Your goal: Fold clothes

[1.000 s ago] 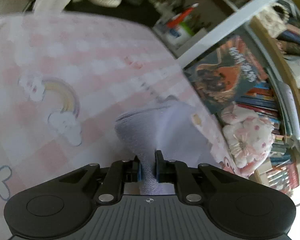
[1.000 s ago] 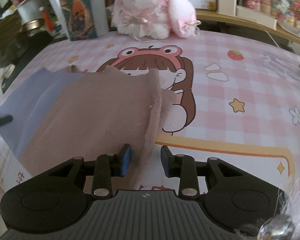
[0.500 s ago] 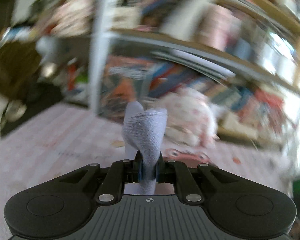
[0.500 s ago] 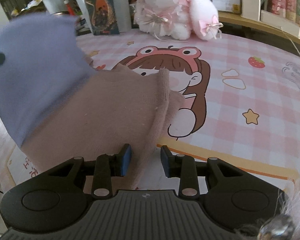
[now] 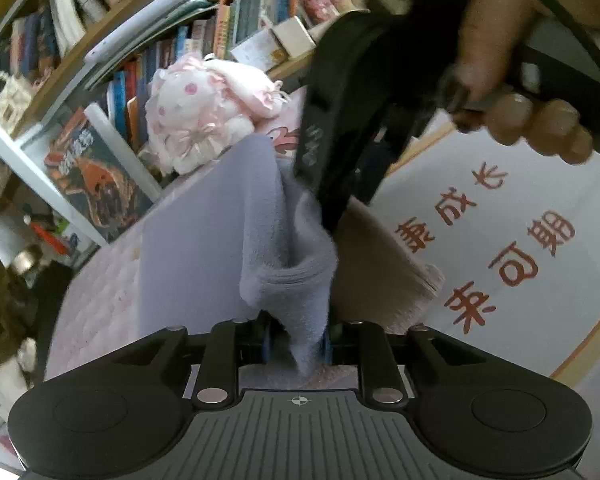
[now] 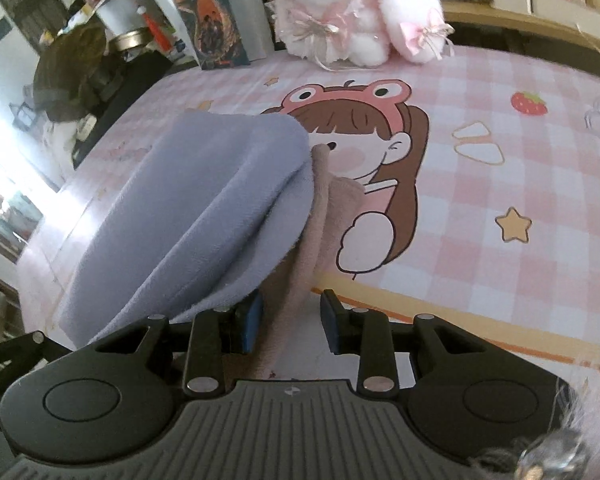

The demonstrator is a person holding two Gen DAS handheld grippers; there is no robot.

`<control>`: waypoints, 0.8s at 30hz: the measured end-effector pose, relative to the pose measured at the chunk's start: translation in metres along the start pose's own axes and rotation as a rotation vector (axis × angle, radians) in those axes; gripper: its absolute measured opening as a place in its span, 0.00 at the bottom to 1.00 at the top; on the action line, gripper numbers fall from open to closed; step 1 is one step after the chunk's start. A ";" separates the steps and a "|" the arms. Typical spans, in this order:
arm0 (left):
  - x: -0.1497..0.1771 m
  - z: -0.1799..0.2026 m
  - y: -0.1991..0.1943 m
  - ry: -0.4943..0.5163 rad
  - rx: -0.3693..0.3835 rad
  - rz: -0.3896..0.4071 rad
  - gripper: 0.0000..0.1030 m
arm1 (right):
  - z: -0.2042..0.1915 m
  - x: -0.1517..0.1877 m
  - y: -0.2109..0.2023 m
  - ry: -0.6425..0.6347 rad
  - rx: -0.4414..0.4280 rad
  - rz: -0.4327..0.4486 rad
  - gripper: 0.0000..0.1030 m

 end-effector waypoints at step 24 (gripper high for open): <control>0.028 -0.068 -0.016 -0.538 0.183 0.080 0.17 | -0.012 0.002 -0.012 0.326 -0.330 -0.098 0.66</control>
Point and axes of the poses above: each gripper's, at about its wrist camera, not at the fingertips, and y roughly the way its jaws point, z to its right, x to its underside, the point moved 3 cm from there along y, roughly the way its jaws point, and after that the axes turned 5 degrees about y, right-handed, at the moved point
